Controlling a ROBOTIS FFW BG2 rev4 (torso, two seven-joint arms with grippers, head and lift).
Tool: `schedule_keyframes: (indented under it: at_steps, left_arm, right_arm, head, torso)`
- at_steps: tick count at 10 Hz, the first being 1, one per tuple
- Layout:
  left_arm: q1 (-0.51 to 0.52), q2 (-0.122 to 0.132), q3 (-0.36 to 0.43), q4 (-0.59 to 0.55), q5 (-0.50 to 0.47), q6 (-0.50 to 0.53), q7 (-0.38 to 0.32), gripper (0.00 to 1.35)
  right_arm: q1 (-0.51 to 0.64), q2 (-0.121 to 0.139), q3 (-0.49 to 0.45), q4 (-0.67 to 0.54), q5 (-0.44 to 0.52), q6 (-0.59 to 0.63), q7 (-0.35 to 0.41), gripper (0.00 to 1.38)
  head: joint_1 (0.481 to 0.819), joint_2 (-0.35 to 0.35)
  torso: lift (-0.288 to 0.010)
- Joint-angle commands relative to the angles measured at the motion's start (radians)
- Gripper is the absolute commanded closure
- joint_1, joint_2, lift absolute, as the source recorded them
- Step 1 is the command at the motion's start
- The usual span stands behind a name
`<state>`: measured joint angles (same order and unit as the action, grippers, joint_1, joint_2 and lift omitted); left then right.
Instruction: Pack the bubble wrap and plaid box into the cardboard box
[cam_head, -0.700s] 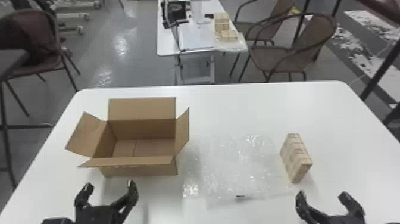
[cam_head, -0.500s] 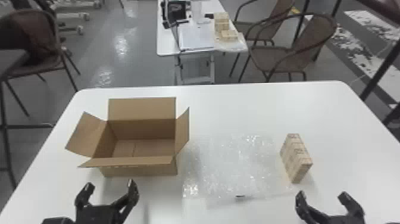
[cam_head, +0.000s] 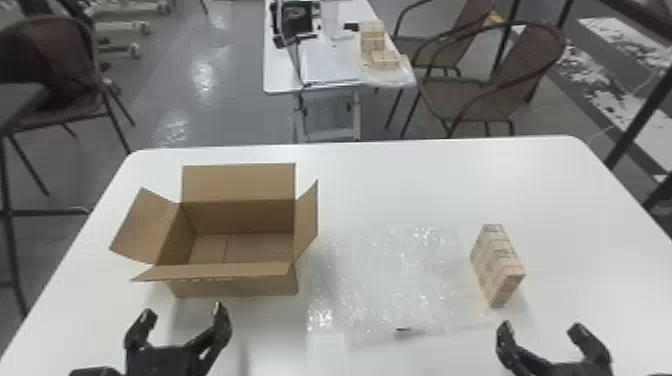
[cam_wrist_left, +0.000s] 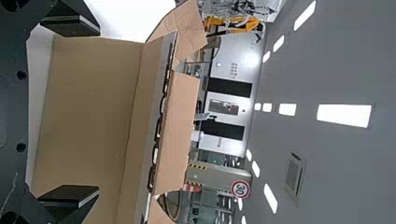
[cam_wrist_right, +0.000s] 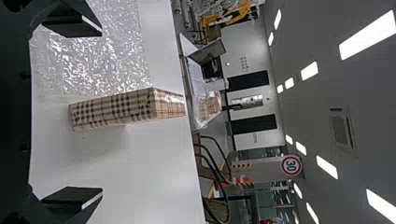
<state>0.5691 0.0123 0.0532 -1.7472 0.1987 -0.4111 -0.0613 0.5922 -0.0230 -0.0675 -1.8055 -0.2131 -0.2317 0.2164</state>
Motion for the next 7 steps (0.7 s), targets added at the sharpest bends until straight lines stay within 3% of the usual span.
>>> schedule_keyframes:
  at_steps: [1, 4, 7]
  left_arm:
    - [0.000, 0.000, -0.001, 0.000, -0.001, 0.000, 0.000, 0.11]
    - [0.018, -0.006, 0.030, -0.009, 0.027, -0.005, 0.000, 0.11]
    - [0.035, -0.015, 0.112, -0.077, 0.044, 0.083, 0.000, 0.11]
  right_arm:
    - [0.000, 0.000, 0.000, 0.000, 0.000, 0.000, 0.000, 0.10]
    - [0.006, 0.000, 0.000, 0.000, -0.003, 0.003, 0.000, 0.10]
    - [0.008, -0.002, 0.000, -0.001, -0.005, 0.009, 0.000, 0.10]
  head:
    - [0.695, 0.046]
    - [0.695, 0.050]
    - [0.695, 0.093]
  torso:
    - [-0.119]
    - [-0.119]
    - [-0.119]
